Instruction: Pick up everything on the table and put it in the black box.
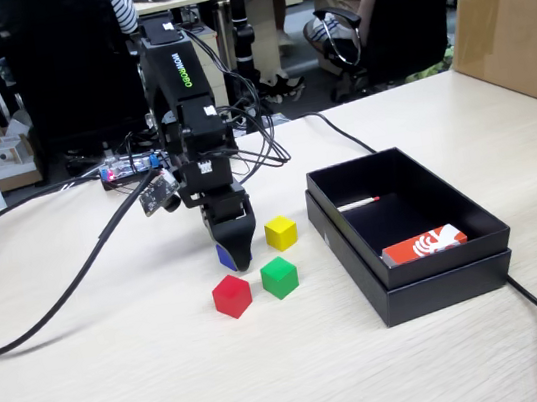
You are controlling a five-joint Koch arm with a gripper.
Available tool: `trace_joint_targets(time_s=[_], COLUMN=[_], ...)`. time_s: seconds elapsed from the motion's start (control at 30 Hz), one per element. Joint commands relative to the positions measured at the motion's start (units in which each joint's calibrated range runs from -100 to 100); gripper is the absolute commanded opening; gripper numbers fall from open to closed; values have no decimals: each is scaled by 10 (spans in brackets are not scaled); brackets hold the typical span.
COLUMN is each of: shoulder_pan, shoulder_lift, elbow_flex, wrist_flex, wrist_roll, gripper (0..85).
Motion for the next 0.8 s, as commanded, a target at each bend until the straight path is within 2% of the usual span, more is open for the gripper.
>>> trace_joint_targets(time_s=[0.0,0.1,0.23,0.27,0.3,0.4,0.57,0.77], shoulder_pan=[-2,-2,-1,0,4,29,75,137], shoulder_lift=[-2,-26,-112,-138,-169,-228,-234,-106], elbow_flex=[42,44,58,66,77,125,179,317], wrist_flex=[15,16,-6,-8,-10,-43,-59,-79], wrist_roll=[-2,-4,-25,-33,-41,-49,-30,11], gripper=[162,114,113,90,65,57,57,57])
